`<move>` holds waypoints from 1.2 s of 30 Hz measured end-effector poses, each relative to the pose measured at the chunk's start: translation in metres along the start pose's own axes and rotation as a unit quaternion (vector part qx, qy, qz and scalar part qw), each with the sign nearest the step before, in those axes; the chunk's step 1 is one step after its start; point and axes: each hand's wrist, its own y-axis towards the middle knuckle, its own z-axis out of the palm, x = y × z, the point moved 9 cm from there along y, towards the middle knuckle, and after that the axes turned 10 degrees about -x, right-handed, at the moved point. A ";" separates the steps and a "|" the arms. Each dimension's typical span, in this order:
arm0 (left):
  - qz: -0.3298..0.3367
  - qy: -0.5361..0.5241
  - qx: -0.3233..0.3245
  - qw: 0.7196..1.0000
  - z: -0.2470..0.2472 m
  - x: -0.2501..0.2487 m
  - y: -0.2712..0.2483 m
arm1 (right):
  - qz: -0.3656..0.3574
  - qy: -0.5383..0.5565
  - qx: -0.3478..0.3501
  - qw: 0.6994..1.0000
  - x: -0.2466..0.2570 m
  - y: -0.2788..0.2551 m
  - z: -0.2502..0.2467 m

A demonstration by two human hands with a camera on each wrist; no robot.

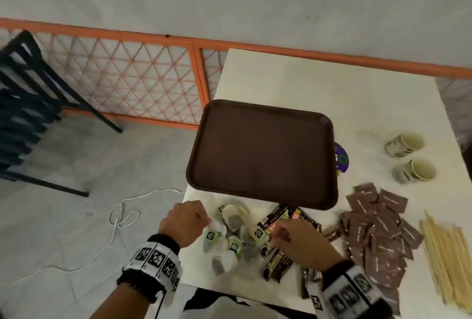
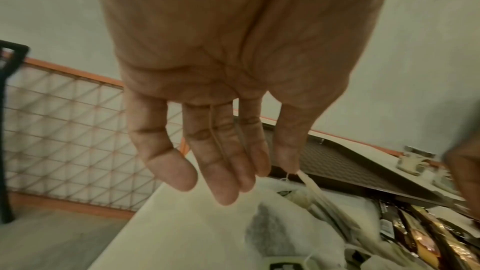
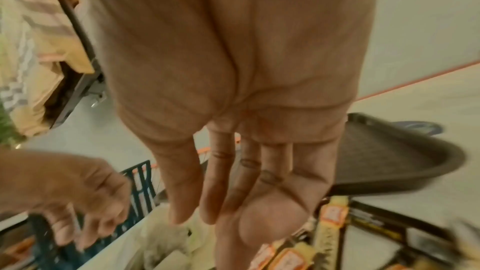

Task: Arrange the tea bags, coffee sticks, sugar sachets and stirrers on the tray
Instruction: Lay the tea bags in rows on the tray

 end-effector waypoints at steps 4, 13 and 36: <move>0.017 0.004 0.036 0.999 0.007 -0.030 0.013 | 0.020 -0.039 -0.007 0.999 0.024 0.028 0.019; 0.060 -0.056 0.085 0.993 0.028 -0.056 0.020 | 0.049 0.056 -0.029 0.997 0.012 0.029 0.019; -0.056 -0.477 0.045 0.876 -0.043 -0.003 0.020 | 0.038 0.022 -0.015 0.999 0.054 0.067 0.027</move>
